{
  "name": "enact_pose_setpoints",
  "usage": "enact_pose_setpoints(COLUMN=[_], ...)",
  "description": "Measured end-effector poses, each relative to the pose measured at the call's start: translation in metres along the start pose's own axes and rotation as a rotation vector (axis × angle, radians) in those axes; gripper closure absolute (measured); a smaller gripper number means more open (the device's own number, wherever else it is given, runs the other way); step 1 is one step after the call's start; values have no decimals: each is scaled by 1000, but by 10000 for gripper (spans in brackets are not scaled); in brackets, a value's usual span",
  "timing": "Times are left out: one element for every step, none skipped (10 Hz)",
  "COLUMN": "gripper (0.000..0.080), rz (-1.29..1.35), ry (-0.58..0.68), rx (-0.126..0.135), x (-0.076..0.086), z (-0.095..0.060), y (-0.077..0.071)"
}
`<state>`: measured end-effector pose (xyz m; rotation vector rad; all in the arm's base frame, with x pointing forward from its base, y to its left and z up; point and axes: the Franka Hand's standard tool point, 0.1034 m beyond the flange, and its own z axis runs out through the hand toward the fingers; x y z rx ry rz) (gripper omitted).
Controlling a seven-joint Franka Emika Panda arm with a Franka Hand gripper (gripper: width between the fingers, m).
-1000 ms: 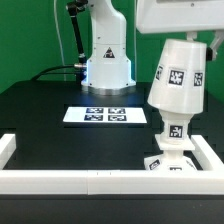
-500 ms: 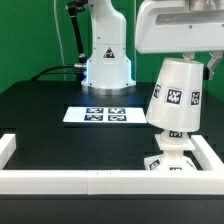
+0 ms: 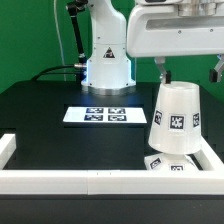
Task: Assemble lamp
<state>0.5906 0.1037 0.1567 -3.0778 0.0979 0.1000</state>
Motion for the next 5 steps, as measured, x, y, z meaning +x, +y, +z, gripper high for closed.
enact_pose_setpoints(gripper=[126, 108, 108, 101, 101], rz=[-1, -5, 8, 18, 19], ry=[-3, 1, 12, 22, 20], rx=[-8, -24, -34, -36, -36], x=[-9, -18, -26, -32, -31], z=[-4, -10, -13, -12, -11], y=[6, 9, 9, 8, 9])
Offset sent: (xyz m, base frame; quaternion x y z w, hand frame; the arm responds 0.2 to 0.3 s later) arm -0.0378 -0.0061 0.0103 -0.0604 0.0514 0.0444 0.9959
